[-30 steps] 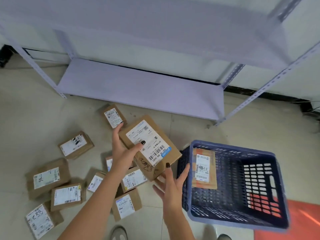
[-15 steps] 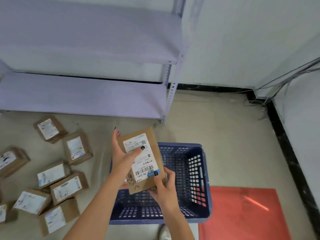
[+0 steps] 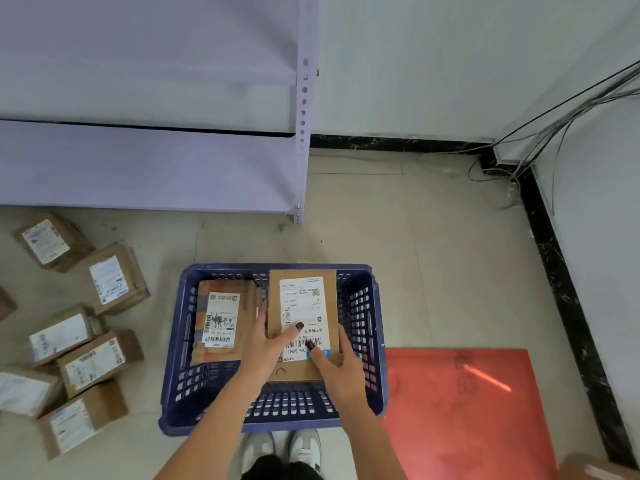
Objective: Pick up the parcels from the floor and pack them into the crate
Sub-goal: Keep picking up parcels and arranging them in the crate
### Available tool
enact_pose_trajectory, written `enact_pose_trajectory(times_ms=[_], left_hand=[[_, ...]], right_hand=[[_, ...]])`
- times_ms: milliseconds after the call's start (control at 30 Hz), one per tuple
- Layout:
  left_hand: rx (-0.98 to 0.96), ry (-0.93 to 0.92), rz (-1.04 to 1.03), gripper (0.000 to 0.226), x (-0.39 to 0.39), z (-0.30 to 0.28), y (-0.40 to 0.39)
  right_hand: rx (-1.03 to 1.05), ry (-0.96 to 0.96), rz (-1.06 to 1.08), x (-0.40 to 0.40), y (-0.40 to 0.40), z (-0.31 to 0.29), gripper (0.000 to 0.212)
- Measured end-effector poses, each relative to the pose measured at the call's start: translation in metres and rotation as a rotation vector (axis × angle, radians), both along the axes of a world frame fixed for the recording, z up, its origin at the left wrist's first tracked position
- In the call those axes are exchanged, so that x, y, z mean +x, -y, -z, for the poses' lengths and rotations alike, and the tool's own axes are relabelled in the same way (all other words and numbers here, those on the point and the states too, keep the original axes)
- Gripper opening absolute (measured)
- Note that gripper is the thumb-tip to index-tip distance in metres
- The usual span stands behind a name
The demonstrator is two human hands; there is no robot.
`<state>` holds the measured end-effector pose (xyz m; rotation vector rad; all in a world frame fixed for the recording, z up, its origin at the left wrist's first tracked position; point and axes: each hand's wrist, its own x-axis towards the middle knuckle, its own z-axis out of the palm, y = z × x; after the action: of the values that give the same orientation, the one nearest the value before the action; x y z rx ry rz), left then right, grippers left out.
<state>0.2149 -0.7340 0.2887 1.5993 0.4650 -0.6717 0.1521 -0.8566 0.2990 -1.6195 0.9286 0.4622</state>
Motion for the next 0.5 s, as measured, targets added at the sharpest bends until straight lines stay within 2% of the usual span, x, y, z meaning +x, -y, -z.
enact_pose_trajectory(times_ms=[100, 233, 367, 500], left_hand=[[0.012, -0.046, 0.034, 0.072, -0.012, 0.01, -0.002], [0.071, -0.052, 0.067, 0.067, -0.022, 0.026, -0.011], [0.171, -0.029, 0.104, 0.06, -0.019, 0.06, -0.017], [0.297, -0.021, 0.142, 0.06, -0.013, 0.129, -0.017]], right_hand=[[0.023, -0.057, 0.025, -0.002, -0.002, 0.019, 0.064], [0.023, -0.078, -0.067, 0.003, -0.002, 0.04, 0.052], [-0.004, -0.109, -0.138, 0.01, -0.007, 0.075, 0.062], [-0.004, -0.141, -0.169, 0.019, -0.01, 0.139, 0.069]])
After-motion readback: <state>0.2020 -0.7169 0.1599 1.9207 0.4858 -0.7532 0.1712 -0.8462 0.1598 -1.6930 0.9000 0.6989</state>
